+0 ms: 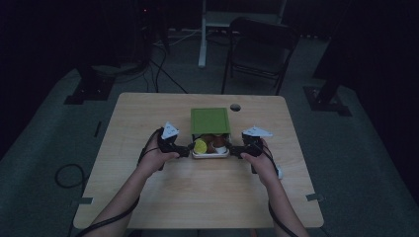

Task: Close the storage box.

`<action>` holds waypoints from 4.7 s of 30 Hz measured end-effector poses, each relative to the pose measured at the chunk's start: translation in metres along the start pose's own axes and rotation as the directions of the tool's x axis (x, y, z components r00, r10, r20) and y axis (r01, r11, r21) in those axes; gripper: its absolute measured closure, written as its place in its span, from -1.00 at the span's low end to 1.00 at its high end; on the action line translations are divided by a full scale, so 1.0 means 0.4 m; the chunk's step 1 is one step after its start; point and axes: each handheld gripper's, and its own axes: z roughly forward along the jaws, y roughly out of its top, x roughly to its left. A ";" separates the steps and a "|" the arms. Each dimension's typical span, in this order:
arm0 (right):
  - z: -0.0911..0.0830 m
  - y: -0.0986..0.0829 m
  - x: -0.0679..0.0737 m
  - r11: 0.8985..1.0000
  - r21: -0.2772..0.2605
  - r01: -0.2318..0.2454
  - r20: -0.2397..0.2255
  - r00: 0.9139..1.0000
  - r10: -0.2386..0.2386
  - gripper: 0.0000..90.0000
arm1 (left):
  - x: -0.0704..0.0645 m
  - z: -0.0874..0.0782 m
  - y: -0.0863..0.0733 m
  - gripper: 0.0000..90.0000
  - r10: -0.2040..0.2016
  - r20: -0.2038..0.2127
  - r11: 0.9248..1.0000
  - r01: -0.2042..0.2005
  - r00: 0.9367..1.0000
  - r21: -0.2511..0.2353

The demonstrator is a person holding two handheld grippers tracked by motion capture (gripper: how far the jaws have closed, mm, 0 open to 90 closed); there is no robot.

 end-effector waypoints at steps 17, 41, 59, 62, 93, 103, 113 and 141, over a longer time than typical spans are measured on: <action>0.019 0.008 -0.003 0.999 -0.006 -0.036 0.028 0.999 0.037 -0.71 | 0.008 0.013 0.013 -0.78 0.001 -0.045 1.000 -0.001 0.999 0.001; -0.014 0.033 0.033 0.998 -0.050 -0.033 -0.009 0.999 0.033 -0.72 | -0.027 -0.023 0.016 -0.78 -0.035 0.036 0.999 0.036 0.999 -0.024; -0.047 0.011 0.029 1.000 -0.011 -0.023 0.011 1.000 0.023 -0.72 | -0.041 -0.064 0.005 -0.78 -0.022 0.031 1.000 0.022 0.999 -0.010; -0.055 0.003 0.029 1.000 -0.011 -0.023 0.010 1.000 0.023 -0.72 | -0.041 -0.077 -0.002 -0.78 -0.024 0.029 1.000 0.024 0.999 -0.008; -0.142 -0.120 0.036 0.998 0.057 0.007 0.028 1.000 -0.008 -0.72 | -0.054 -0.143 -0.134 -0.78 -0.063 0.005 0.996 0.063 0.998 0.060; -0.165 -0.166 0.039 0.996 0.088 0.016 0.028 0.999 -0.018 -0.71 | -0.049 -0.171 -0.171 -0.78 -0.066 -0.011 0.995 0.067 0.998 0.079; -0.194 -0.203 0.044 0.993 0.119 0.012 0.024 1.000 -0.015 -0.71 | -0.045 -0.201 -0.209 -0.78 -0.076 -0.030 0.992 0.078 0.997 0.097; -0.240 -0.271 0.000 0.975 0.219 0.028 0.079 0.996 -0.046 -0.71 | -0.011 -0.302 -0.292 -0.78 -0.120 -0.110 0.983 0.133 0.987 0.127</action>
